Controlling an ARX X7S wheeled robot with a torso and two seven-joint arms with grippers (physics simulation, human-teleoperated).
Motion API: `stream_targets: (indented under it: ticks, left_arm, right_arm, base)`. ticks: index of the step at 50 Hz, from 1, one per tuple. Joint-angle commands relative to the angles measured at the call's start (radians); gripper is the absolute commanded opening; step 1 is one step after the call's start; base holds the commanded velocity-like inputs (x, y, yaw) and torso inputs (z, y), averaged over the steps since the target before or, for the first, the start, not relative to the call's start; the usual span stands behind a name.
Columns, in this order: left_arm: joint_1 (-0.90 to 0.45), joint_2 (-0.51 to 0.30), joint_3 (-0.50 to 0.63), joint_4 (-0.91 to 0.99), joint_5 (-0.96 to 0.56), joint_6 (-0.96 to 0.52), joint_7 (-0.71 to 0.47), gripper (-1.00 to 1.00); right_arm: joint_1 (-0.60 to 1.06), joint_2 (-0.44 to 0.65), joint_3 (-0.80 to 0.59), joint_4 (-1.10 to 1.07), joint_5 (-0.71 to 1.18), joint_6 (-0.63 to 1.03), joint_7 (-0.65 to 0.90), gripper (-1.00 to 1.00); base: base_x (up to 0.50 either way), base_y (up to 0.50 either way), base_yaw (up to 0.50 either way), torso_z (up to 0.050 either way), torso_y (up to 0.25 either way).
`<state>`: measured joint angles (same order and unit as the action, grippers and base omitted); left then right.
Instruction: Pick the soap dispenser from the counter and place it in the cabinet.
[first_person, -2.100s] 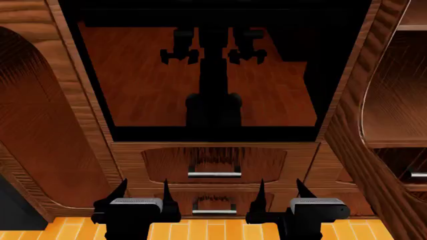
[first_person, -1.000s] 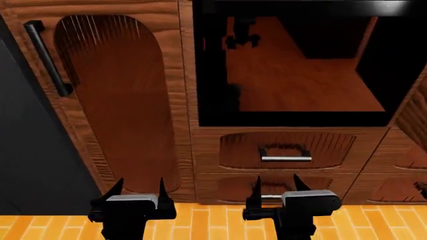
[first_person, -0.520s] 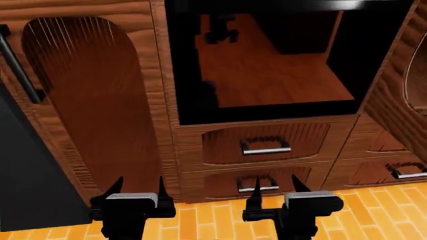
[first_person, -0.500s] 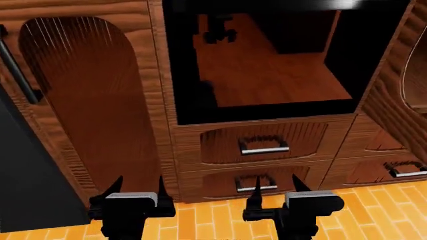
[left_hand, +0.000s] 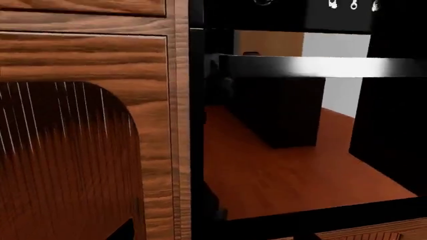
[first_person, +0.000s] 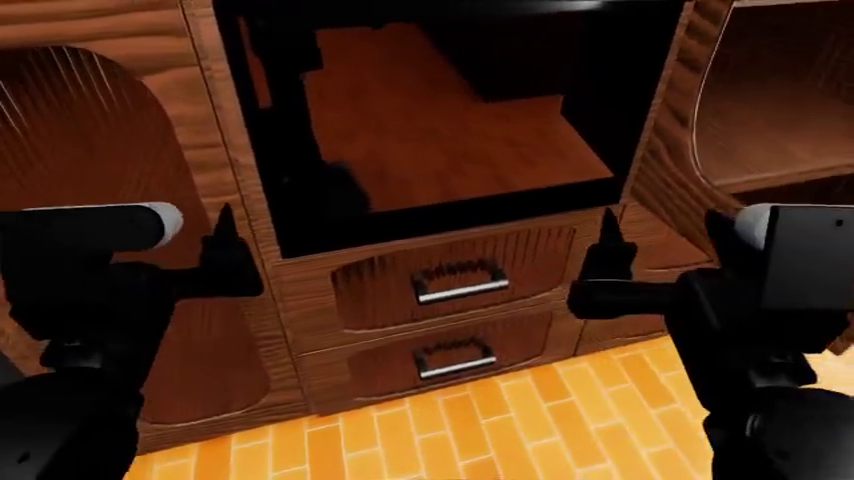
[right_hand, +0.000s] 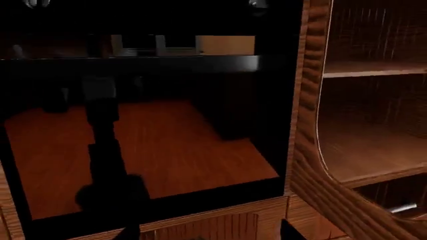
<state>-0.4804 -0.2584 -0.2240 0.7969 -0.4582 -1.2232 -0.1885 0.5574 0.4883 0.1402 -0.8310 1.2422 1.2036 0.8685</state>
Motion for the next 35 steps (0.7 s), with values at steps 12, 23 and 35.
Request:
stream_targets:
  ticks: [12,23,35]
  left_arm:
    - [-0.222,-0.196,-0.164,0.088,-0.563,-0.338,-0.295,1.0]
    - [-0.311,-0.312,-0.194,-0.017,-0.965,-0.339,-0.593,1.0]
    - [-0.372,-0.42,-0.121,-0.11,-1.305,-0.241,-0.841,1.0]
  right_arm:
    - [0.24,0.414,-0.019,-0.128,0.904,-0.047,0.663,1.0]
    - [0.253,0.532,0.007,-0.103,0.946,-0.075,0.641,1.0]
    - [0.409,0.641,-0.103,-0.091,1.033,-0.143,0.646,1.0]
  base:
    - [-0.01,0.0,-0.38,0.0,0.0]
    - [0.0,0.0,-0.27,0.0,0.0]
    - [0.0,0.0,-0.5,0.008,0.002]
